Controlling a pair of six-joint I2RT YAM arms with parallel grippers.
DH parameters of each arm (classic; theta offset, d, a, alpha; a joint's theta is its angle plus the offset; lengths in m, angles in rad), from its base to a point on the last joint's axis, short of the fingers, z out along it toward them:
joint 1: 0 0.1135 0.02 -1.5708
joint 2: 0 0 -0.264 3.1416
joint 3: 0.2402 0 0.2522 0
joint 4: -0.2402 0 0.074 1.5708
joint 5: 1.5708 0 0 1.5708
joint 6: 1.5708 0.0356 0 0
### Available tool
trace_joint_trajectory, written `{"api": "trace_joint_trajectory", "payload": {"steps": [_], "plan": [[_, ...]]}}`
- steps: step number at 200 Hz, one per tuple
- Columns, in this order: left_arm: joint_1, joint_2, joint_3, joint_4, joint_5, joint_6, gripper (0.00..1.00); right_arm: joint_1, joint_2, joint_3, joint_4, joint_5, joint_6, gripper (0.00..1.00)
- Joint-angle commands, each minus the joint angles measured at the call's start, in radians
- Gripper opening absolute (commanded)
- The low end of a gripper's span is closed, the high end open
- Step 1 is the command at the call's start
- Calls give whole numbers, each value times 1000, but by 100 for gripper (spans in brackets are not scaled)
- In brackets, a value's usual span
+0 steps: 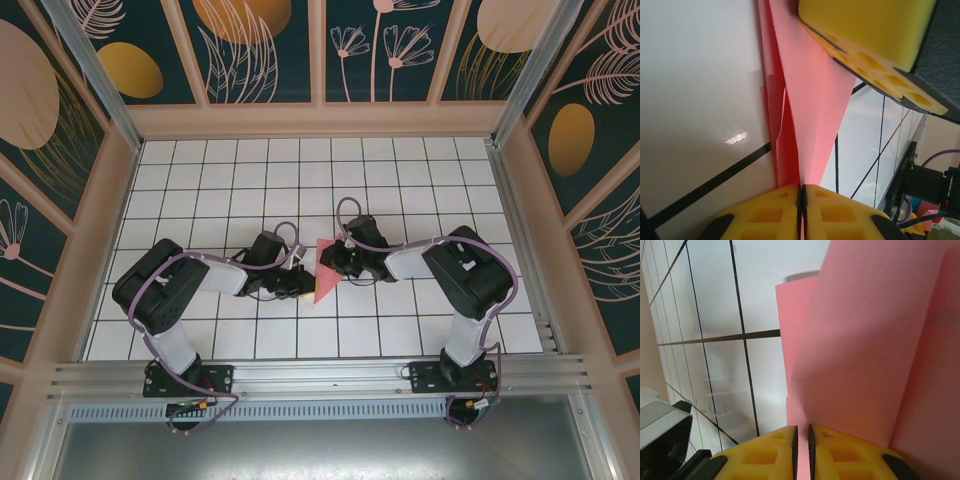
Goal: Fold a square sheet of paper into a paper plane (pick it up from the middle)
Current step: Fourth fold the wing at the center of the table.
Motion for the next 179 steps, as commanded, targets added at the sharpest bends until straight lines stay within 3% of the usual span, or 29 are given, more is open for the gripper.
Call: {"api": "trace_joint_trajectory", "payload": {"steps": [1, 42, 102, 154, 179], "plan": [[-2, 14, -24, -162, -33, 39, 16, 6, 58, -12, -101, 59, -20, 18], [-10, 4, -19, -215, -34, 68, 19, 6, 57, -9, -108, 62, -21, 18], [-16, -5, -31, -242, -53, 85, 7, 8, 59, -17, -105, 67, -18, 18], [-24, -5, -29, -268, -35, 103, 9, 7, 62, -18, -108, 70, -18, 18], [-27, -28, -23, -349, -98, 126, 7, 9, 62, -20, -110, 77, -17, 18]]}}
